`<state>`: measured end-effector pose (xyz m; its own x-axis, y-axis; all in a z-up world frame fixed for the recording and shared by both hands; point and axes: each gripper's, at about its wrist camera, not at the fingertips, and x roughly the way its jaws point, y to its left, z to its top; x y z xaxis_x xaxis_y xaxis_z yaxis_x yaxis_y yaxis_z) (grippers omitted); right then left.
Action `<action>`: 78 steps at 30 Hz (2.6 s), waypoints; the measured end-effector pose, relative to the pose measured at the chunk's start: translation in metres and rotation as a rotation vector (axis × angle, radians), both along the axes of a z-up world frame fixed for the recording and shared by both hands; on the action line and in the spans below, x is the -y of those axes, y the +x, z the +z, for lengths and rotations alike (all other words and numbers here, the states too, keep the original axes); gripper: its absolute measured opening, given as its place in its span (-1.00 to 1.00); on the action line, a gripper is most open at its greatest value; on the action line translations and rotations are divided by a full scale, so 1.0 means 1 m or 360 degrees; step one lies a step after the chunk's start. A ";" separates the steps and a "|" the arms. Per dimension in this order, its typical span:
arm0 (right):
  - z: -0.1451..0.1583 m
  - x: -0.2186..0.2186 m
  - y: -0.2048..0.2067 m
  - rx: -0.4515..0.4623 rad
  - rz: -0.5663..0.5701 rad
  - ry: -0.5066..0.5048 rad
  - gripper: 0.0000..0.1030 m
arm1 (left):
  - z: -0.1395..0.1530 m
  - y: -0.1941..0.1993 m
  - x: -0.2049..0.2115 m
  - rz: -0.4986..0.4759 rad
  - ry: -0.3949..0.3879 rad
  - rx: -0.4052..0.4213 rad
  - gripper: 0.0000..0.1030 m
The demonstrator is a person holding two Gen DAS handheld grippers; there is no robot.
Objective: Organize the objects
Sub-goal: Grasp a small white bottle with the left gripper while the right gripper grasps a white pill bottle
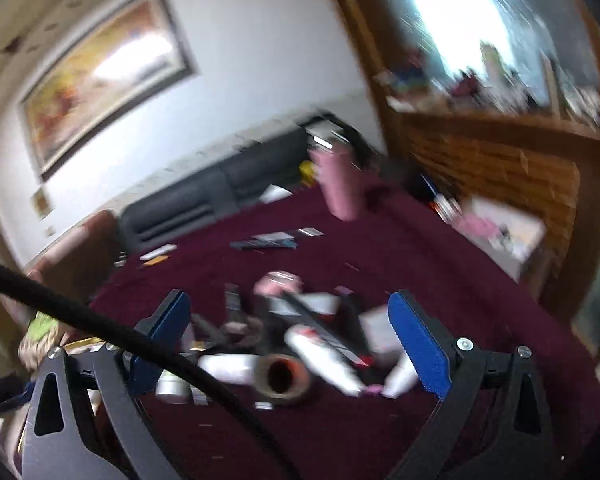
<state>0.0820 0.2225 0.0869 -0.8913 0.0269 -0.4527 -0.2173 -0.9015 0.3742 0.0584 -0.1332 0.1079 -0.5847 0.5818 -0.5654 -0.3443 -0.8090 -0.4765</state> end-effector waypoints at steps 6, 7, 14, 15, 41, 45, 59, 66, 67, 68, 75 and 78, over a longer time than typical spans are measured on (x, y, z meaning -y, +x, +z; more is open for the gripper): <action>-0.029 -0.038 -0.002 0.0110 -0.0053 -0.0215 0.94 | -0.030 -0.034 -0.047 -0.0063 -0.0238 0.0128 0.28; -0.028 -0.039 -0.002 0.0105 -0.0055 -0.0205 0.94 | -0.034 -0.040 -0.051 -0.0055 -0.0259 0.0143 0.27; -0.026 -0.033 0.002 0.0107 -0.0001 -0.0173 0.94 | -0.064 -0.086 -0.091 0.0061 -0.0562 0.0151 0.27; -0.028 -0.035 0.000 0.0114 0.0003 -0.0172 0.94 | -0.068 -0.091 -0.098 0.0054 -0.0592 0.0153 0.27; -0.034 -0.003 -0.018 0.0286 0.0074 0.0074 0.92 | -0.021 -0.012 -0.025 0.0054 -0.0250 -0.0064 -0.46; -0.012 0.029 -0.018 0.0277 0.0258 0.0138 0.91 | -0.011 0.008 0.006 0.0084 -0.0146 -0.0120 -0.46; -0.034 0.135 -0.100 0.0793 0.0936 0.0894 0.30 | -0.016 0.039 0.080 0.0148 0.0007 -0.0194 -0.53; -0.062 0.141 -0.115 0.0964 0.1006 0.0897 -0.27 | -0.019 0.041 0.045 -0.0036 -0.0178 -0.0239 -0.53; -0.061 0.142 -0.117 0.0965 0.1010 0.0869 -0.29 | -0.019 0.039 0.038 -0.0064 -0.0215 -0.0241 -0.53; -0.060 0.140 -0.118 0.0976 0.1016 0.0802 -0.33 | -0.019 0.035 0.029 -0.0095 -0.0272 -0.0240 -0.52; -0.060 0.133 -0.112 0.1014 0.1051 0.0554 -0.33 | -0.036 0.005 -0.052 -0.0317 -0.0854 -0.0237 -0.52; -0.060 0.129 -0.107 0.1007 0.1065 0.0501 -0.33 | -0.053 -0.011 -0.080 -0.0398 -0.1081 -0.0204 -0.52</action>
<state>-0.0246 0.0939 0.0270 -0.3606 -0.1949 -0.9121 0.2984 -0.9506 0.0852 0.0472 -0.0531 0.0545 -0.5662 0.2522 -0.7847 -0.5765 -0.8016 0.1583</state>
